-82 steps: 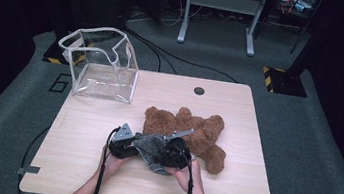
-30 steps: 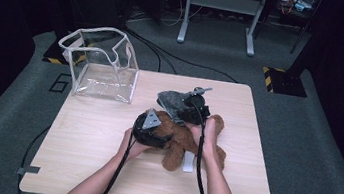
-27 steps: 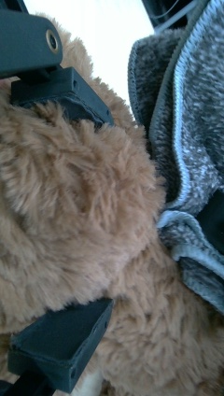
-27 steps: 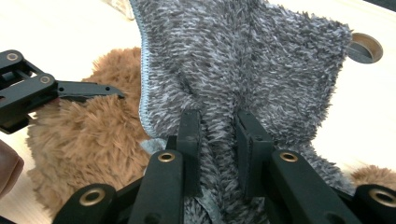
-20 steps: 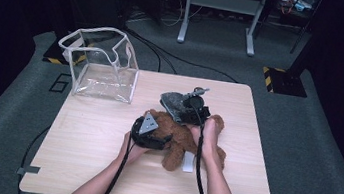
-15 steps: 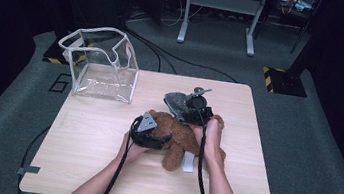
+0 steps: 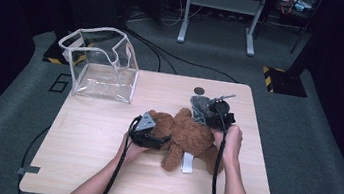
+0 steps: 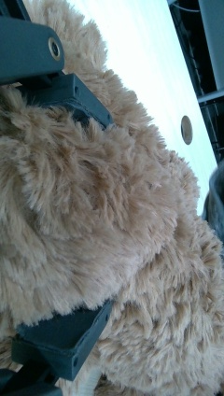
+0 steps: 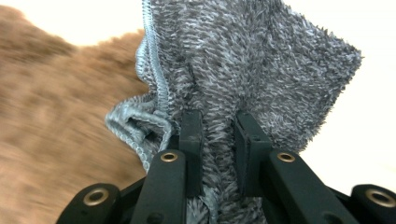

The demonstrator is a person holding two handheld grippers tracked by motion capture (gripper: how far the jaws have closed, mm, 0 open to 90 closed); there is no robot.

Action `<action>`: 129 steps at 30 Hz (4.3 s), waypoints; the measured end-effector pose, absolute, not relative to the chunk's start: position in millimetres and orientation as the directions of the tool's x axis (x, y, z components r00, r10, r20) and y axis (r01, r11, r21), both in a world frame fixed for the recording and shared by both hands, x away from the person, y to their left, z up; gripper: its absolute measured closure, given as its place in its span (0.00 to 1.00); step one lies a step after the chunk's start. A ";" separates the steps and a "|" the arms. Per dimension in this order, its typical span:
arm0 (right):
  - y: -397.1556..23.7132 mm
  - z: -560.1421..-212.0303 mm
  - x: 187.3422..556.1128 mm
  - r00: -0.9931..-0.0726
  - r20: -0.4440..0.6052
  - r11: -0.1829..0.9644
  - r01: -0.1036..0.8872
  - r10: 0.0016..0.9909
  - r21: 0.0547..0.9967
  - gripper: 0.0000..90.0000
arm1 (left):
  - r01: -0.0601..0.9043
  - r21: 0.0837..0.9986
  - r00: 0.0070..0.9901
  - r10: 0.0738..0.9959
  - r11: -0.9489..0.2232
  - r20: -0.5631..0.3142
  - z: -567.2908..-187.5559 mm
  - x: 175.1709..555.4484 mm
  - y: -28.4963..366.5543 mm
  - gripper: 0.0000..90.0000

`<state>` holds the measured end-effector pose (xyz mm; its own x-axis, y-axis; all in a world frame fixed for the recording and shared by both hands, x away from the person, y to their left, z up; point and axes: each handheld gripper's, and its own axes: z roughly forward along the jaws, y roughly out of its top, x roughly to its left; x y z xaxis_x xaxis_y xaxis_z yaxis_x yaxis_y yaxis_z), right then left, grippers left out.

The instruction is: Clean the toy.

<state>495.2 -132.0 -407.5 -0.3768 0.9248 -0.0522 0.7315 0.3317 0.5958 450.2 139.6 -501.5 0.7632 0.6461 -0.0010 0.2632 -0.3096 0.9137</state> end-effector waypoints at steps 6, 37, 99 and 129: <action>-160.5 -411.0 490.3 -0.316 -0.079 0.303 0.764 0.946 0.570 0.84 | 0.264 0.923 0.754 0.657 -0.282 -0.015 -504.0 450.0 140.8 0.19; -76.4 -393.3 478.1 -0.501 -0.108 0.450 0.635 0.858 0.628 0.84 | 0.269 0.902 0.771 0.637 -0.338 0.009 -494.7 449.7 138.7 0.19; -110.2 -399.8 421.6 -0.499 -0.097 0.420 0.592 0.861 0.688 0.79 | 0.339 0.875 0.780 0.623 -0.345 -0.057 -480.6 458.3 138.5 0.19; -81.0 -401.8 429.9 -0.535 -0.190 0.483 0.484 0.823 0.730 0.75 | 0.343 0.877 0.773 0.632 -0.338 -0.059 -481.1 459.0 139.3 0.19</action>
<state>429.9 -81.0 -401.8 -0.5349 0.8231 -0.1904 0.4837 0.4832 0.7298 459.0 139.3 -481.1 0.7725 0.6323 -0.0586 0.3429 -0.3376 0.8766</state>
